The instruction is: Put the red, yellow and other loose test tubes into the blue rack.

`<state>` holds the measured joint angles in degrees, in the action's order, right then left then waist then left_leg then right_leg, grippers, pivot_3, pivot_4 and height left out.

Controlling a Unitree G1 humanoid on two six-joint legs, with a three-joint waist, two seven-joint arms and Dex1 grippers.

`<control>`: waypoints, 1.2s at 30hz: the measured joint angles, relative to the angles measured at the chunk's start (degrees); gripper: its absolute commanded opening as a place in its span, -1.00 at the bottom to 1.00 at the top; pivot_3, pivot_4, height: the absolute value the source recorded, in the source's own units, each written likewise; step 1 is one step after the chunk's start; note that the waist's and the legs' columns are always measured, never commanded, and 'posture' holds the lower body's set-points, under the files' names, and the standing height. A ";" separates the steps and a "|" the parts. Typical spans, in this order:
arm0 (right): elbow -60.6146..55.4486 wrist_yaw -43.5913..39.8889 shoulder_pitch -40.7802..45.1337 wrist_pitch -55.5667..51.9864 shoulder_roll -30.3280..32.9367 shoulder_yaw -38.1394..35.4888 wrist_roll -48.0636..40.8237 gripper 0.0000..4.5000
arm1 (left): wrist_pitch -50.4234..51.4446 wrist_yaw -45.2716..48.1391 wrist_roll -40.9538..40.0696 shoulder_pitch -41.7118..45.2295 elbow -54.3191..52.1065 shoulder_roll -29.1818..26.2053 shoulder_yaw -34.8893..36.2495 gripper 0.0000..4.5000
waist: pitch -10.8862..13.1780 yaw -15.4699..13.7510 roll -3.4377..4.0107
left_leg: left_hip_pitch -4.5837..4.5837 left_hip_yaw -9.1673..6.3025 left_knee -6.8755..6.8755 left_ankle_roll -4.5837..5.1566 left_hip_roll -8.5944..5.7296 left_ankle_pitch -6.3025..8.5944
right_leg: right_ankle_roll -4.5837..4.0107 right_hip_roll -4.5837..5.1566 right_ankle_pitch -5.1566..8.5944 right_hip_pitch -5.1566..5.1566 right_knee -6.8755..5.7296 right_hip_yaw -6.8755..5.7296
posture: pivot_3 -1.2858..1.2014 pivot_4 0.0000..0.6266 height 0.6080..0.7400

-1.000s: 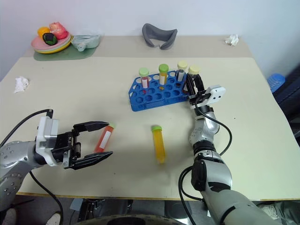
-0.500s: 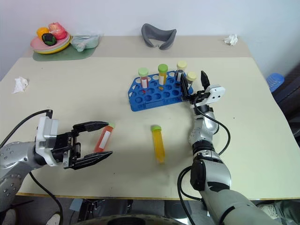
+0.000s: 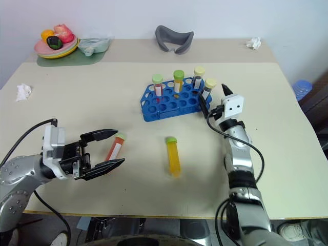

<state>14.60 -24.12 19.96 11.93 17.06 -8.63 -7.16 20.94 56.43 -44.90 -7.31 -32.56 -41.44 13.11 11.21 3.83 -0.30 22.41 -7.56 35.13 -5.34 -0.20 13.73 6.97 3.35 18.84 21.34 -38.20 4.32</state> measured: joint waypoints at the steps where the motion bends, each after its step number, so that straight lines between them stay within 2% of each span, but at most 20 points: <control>1: -4.62 0.61 -2.13 -4.92 1.29 0.67 0.96 0.98 | -0.03 0.13 0.29 0.40 0.62 0.05 -0.37 1.00 | 0.00 -0.09 0.01 | 0.01 0.01 0.01 0.00 -0.01 0.00 | 0.00 0.01 0.00 0.00 0.01 0.01 | 0.03 -0.52 1.00; 6: -27.49 2.03 -6.46 -32.95 8.81 1.56 3.22 0.98 | -0.26 1.05 1.61 1.36 2.95 0.62 -1.52 1.00 | 0.01 -0.06 0.01 | 0.01 0.00 0.00 0.00 0.00 0.00 | -0.01 0.00 0.00 0.03 0.01 0.01 | 0.03 -0.52 1.00; 10: -39.78 -5.89 -6.50 -50.41 15.53 1.52 -6.04 0.98 | -1.07 3.28 2.70 1.62 5.85 0.62 -2.18 1.00 | 0.00 -0.11 -0.03 | 0.02 0.00 0.00 0.01 0.01 0.01 | -0.01 0.00 0.01 -0.01 0.07 0.00 | 0.03 -0.52 1.00; 12: -42.30 -7.20 -5.26 -58.31 16.02 1.18 -10.64 0.98 | -1.63 4.36 3.26 2.21 7.16 0.62 -2.33 1.00 | 0.01 -0.16 -0.03 | 0.02 0.00 0.01 0.02 0.01 0.01 | -0.01 0.00 0.01 -0.02 0.08 0.00 | 0.03 -0.52 1.00; 16: -47.11 -5.42 3.04 -79.94 14.94 -2.09 -20.70 0.98 | -2.32 5.89 4.38 4.05 9.28 1.05 -3.50 1.00 | 0.01 -0.18 -0.04 | 0.04 -0.02 -0.01 0.01 0.01 0.01 | -0.01 0.00 0.00 0.01 0.09 -0.02 | 0.03 -0.52 1.00; 20: -47.75 -2.86 10.49 -99.33 13.48 -3.45 -27.05 0.98 | -2.49 7.26 4.95 5.49 10.83 1.22 -4.96 1.00 | 0.01 -0.58 -0.04 | 0.09 -0.03 -0.05 0.02 0.00 0.01 | -0.01 0.01 0.00 0.04 0.12 -0.03 | 0.03 -0.52 1.00; 23: -43.16 2.11 11.10 -103.94 15.41 -2.00 -34.32 0.98 | -2.49 8.43 5.16 5.96 12.18 1.21 -5.50 1.00 | 0.01 -1.19 -0.04 | 0.14 0.01 -0.04 0.04 0.00 0.02 | -0.01 0.04 0.00 0.07 0.18 -0.03 | 0.03 -0.52 1.00; 27: -37.93 10.14 12.24 -104.04 18.84 -0.95 -46.78 0.98 | -2.48 9.64 5.49 6.78 13.47 1.19 -5.57 1.00 | 0.02 -1.36 -0.05 | 0.23 0.00 -0.03 0.05 -0.01 0.03 | 0.00 0.05 0.00 0.12 0.18 -0.05 | 0.03 -0.52 1.00; 32: -35.32 24.55 9.55 -104.05 20.52 -0.50 -62.18 0.98 | -2.46 10.77 5.65 7.24 14.13 1.18 -5.62 1.00 | 0.02 -1.26 -0.07 | 0.24 0.01 -0.03 0.08 0.00 0.05 | 0.00 0.04 0.01 0.13 0.19 -0.05 | 0.03 -0.52 1.00; 36: -32.12 37.97 9.14 -102.63 22.48 1.66 -77.84 0.98 | -2.33 11.65 5.66 8.13 14.58 1.17 -5.72 1.00 | 0.02 -1.24 -0.07 | 0.23 0.01 0.01 0.08 0.01 0.04 | 0.00 0.02 0.00 0.12 0.16 -0.04 | 0.03 -0.52 1.00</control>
<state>-17.51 13.85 29.10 -90.70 39.54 -6.97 -85.00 18.61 68.08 -39.24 0.83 -17.98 -40.27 7.39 11.24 2.59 -0.37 22.64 -7.55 35.14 -5.26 -0.19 13.78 6.97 3.37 18.85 21.46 -38.04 4.28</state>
